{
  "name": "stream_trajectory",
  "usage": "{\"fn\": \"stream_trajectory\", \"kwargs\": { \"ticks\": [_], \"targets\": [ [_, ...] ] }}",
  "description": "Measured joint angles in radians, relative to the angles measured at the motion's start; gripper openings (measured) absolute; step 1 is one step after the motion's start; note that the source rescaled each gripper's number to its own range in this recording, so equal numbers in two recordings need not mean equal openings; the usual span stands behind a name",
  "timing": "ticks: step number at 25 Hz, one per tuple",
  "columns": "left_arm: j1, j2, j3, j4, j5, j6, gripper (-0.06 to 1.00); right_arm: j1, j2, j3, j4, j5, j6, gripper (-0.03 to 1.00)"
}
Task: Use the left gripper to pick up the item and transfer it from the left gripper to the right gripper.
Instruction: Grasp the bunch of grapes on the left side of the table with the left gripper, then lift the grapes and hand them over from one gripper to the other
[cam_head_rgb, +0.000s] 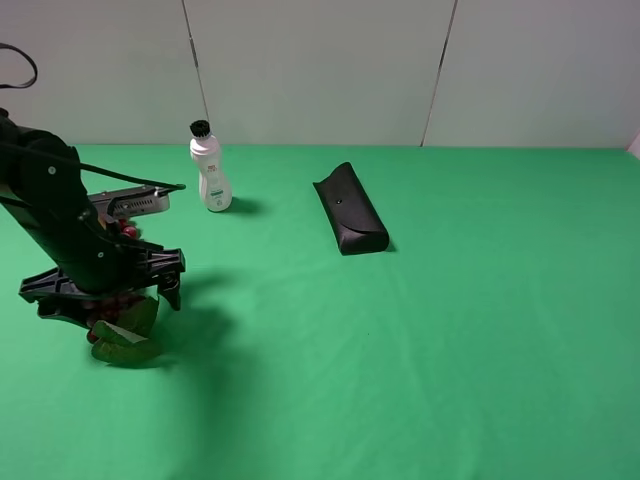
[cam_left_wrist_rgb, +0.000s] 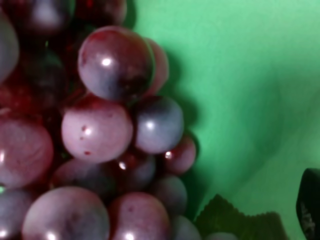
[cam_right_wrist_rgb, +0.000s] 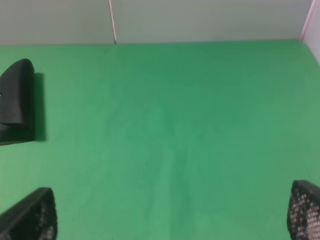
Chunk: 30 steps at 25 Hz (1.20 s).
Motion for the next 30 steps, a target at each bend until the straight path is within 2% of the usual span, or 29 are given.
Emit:
{"fn": "stream_trajectory", "kwargs": {
  "ticks": [2,6,7,8,10,19,30],
  "targets": [
    [-0.001,0.000,0.000,0.000,0.000,0.000,0.77,0.000,0.000,0.000,0.000,0.000,0.000,1.00],
    [-0.001,0.000,0.000,0.001,0.001,-0.001,0.43,0.000,0.000,0.000,0.000,0.000,0.000,1.00],
    [-0.001,0.000,0.000,0.001,0.001,-0.001,0.43,0.000,0.000,0.000,0.000,0.000,0.000,1.00],
    [-0.001,0.000,0.000,0.002,0.001,-0.002,0.22,0.000,0.000,0.000,0.000,0.000,0.000,1.00],
    [-0.001,0.000,0.000,0.003,0.002,-0.002,0.04,0.000,0.000,0.000,0.000,0.000,0.000,1.00],
    [-0.001,0.000,-0.001,0.000,0.003,-0.002,0.03,0.000,0.000,0.000,0.000,0.000,0.000,1.00],
    [-0.001,-0.040,-0.100,0.005,0.164,0.016,0.02,0.000,0.000,0.000,0.000,0.000,0.000,1.00]
  ]
}}
